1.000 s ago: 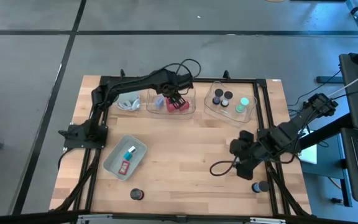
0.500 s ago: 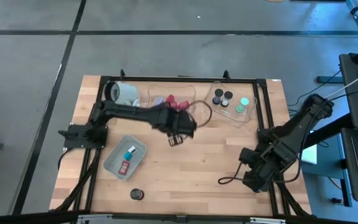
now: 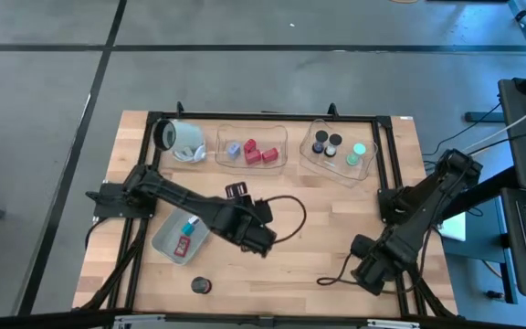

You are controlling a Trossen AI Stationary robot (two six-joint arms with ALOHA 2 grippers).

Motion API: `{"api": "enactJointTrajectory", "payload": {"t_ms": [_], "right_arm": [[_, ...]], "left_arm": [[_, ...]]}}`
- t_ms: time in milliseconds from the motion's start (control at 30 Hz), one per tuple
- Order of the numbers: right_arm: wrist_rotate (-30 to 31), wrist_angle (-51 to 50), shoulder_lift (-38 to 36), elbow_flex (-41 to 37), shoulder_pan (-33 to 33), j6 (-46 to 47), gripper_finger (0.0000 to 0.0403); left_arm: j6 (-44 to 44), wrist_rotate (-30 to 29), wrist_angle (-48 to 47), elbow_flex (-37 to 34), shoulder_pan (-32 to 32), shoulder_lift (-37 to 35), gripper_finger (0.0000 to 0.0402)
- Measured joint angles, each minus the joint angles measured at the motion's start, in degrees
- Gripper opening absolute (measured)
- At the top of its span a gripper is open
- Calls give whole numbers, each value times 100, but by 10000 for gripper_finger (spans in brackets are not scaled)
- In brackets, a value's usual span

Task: Pick & Place Office items
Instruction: Put the blue hourglass into the right transparent bin

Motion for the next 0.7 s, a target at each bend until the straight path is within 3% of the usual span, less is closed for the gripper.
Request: {"api": "enactJointTrajectory", "payload": {"t_ms": [533,700], "right_arm": [[-272,21,375,-84,194,171,393],[-873,508,377,-512,314,339,393]], "left_arm": [[-389,-77,4,0,-265,7,173],[-386,-77,11,0,-265,7,173]]}}
